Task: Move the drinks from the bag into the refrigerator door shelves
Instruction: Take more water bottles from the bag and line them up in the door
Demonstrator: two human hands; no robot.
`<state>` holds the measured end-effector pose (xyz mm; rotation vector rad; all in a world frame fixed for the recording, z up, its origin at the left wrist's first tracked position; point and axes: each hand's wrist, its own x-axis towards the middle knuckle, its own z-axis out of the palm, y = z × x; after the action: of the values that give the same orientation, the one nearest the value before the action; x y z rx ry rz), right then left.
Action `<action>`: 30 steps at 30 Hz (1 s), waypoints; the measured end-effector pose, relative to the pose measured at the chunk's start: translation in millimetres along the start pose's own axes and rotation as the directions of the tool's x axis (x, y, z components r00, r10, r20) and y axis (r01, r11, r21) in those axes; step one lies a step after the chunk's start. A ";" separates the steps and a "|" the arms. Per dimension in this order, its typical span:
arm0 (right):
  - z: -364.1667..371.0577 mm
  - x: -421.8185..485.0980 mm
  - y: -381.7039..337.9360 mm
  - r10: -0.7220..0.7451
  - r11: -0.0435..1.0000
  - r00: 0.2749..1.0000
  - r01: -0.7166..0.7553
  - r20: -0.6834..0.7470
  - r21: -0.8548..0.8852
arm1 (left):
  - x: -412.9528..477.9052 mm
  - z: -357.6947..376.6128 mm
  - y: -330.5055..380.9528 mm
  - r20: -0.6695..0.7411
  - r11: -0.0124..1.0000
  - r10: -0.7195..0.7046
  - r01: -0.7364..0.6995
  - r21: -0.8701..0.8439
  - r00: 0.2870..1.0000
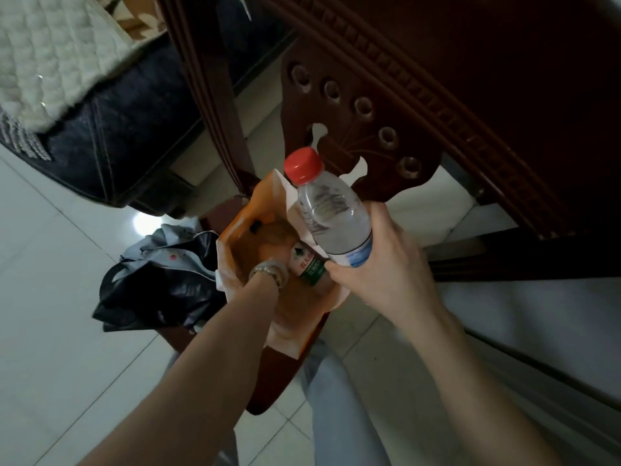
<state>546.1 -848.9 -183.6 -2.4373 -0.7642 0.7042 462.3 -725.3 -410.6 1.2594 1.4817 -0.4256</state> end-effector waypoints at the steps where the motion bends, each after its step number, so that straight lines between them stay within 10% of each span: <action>1: -2.1 -0.9 -1.0 0.001 1.000 1.000 -0.001 0.001 0.015 | -1.7 -0.8 -1.6 -0.002 0.999 -0.004 0.004 -0.049 1.000; 6: -17.0 -10.3 -7.5 -0.002 0.998 1.000 0.001 0.023 0.062 | -39.7 -12.9 0.4 -0.004 0.968 -0.063 0.060 -0.242 0.998; 13: -53.8 -35.6 -20.5 -0.029 0.992 1.000 0.027 0.011 0.124 | -150.2 -52.2 20.5 -0.109 0.936 0.344 -0.350 -0.039 0.933; 30: -83.6 -184.5 -47.9 -0.023 0.990 0.985 0.046 -0.171 0.132 | -331.9 -139.2 -7.8 0.063 0.531 0.831 -0.821 0.209 0.553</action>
<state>447.0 -953.6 -33.6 -2.3198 -0.6675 0.5111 335.8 -771.8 -76.8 1.9954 0.7000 0.1082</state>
